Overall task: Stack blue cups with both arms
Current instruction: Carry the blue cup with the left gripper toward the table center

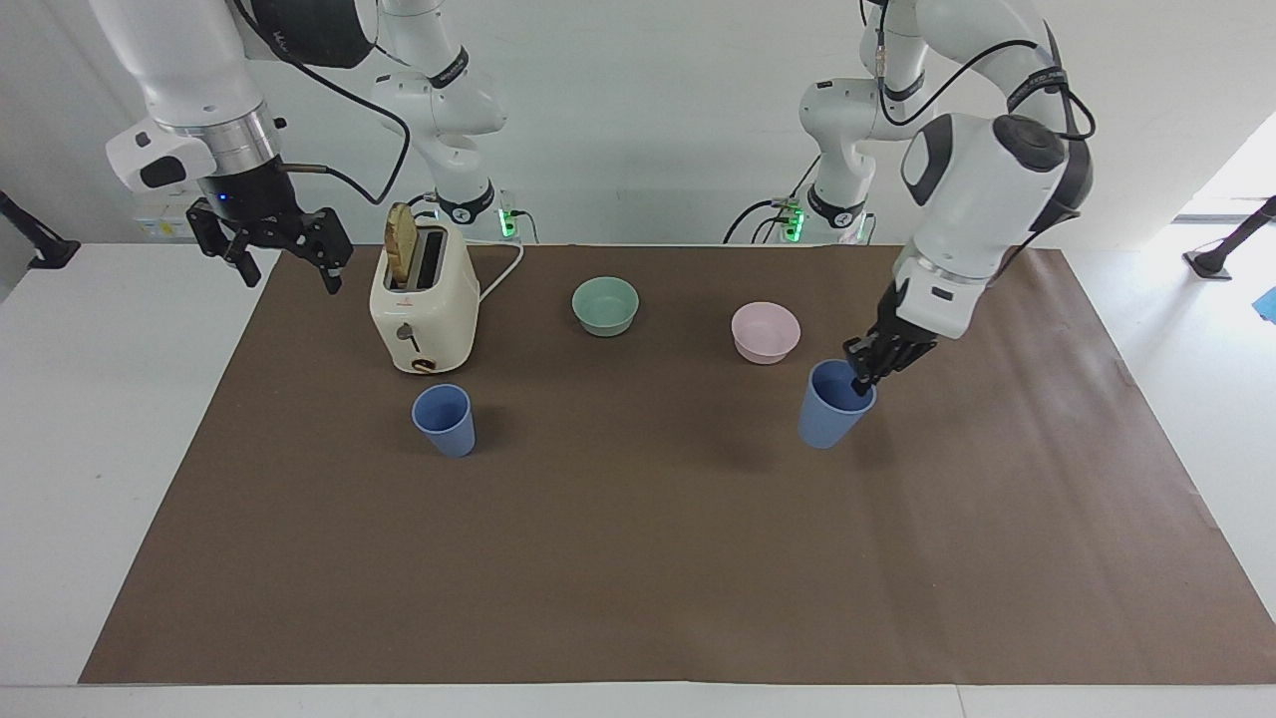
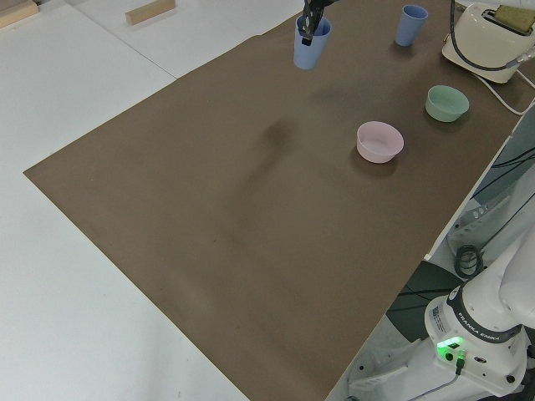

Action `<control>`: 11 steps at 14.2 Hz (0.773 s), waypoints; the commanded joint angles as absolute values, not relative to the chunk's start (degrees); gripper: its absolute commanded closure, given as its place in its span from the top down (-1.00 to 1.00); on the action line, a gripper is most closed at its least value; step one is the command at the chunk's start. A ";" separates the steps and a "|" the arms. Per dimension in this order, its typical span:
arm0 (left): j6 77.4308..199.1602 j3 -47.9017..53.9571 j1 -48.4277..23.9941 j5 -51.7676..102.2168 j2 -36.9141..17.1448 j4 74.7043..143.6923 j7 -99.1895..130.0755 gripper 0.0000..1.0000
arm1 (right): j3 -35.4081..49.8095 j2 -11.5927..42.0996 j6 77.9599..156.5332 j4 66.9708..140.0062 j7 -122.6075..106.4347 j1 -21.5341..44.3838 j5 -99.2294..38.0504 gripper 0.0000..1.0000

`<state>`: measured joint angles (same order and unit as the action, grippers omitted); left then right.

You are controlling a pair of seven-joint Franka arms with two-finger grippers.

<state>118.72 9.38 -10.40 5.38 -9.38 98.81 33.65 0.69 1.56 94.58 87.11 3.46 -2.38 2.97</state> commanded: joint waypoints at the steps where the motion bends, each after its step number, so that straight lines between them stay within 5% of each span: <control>1: 122.34 8.26 -18.07 0.63 -15.27 97.48 41.63 -1.00 | 0.79 0.62 94.92 88.33 2.20 -2.72 1.76 1.00; 11: 129.37 8.44 -26.35 -0.70 -19.77 98.17 47.11 -1.00 | 0.79 0.62 94.92 88.33 2.11 -2.64 1.76 1.00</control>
<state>128.18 9.37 -23.68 0.70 -18.89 98.25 45.19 0.69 1.56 94.58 87.11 3.46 -2.38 2.97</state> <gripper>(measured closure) 0.956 0.000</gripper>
